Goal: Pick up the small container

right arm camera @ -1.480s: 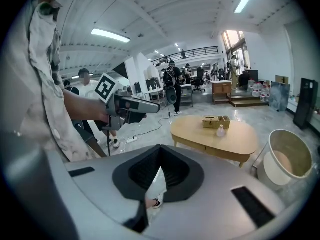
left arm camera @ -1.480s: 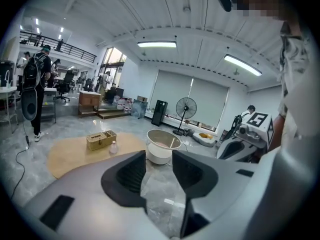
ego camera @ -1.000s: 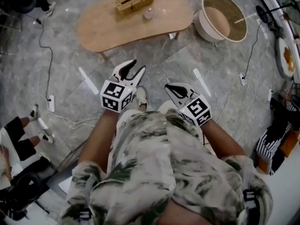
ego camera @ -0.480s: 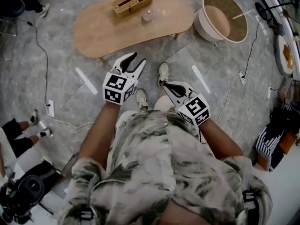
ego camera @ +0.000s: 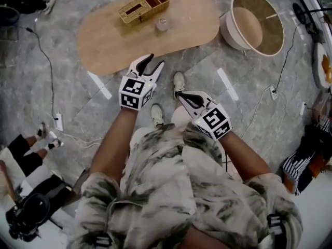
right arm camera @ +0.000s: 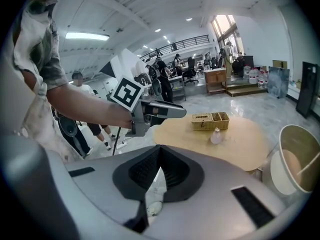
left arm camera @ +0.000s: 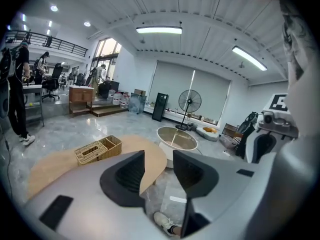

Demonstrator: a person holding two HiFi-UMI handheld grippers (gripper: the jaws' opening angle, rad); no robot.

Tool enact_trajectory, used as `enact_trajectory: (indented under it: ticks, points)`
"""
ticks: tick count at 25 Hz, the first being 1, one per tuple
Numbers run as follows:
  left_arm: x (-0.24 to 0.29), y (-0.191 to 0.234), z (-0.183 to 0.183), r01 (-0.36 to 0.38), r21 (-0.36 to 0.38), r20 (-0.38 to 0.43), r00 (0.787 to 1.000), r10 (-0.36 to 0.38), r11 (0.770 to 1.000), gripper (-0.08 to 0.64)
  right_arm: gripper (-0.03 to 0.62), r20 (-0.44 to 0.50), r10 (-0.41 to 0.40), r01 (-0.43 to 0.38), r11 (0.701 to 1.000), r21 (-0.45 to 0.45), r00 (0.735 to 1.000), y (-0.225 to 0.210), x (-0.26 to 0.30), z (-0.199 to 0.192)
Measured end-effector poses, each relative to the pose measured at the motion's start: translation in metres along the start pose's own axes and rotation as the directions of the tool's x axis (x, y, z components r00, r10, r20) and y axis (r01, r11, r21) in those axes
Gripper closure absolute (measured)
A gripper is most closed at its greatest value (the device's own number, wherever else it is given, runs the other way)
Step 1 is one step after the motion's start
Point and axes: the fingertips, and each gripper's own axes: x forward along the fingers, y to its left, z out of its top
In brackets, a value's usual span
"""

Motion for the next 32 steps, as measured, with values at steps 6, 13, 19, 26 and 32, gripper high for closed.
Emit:
enact_trajectory:
  ticks: [6, 13, 19, 26, 32]
  points:
    - [0.086, 0.047, -0.006, -0.07, 0.001, -0.02, 0.997, 0.07, 0.998, 0.369, 0.572, -0.042, 0.035, -0.034, 0.999, 0.024, 0.999, -0.063, 0.025, -0.002]
    - [0.161, 0.09, -0.03, -0.117, -0.034, -0.049, 0.992, 0.115, 0.993, 0.362, 0.572, -0.102, 0.084, -0.08, 0.996, 0.046, 0.991, -0.12, 0.053, -0.017]
    - [0.215, 0.127, -0.053, -0.151, -0.036, -0.09, 0.985, 0.147, 0.988, 0.353, 0.572, -0.137, 0.117, -0.108, 0.992, 0.072, 0.984, -0.158, 0.082, -0.033]
    - [0.272, 0.162, -0.075, -0.178, -0.032, -0.115, 0.978, 0.173, 0.984, 0.345, 0.572, -0.161, 0.144, -0.132, 0.987, 0.088, 0.976, -0.195, 0.111, -0.048]
    - [0.304, 0.194, -0.098, -0.228, -0.041, -0.119, 0.968, 0.222, 0.973, 0.341, 0.572, -0.183, 0.162, -0.145, 0.984, 0.106, 0.97, -0.218, 0.123, -0.064]
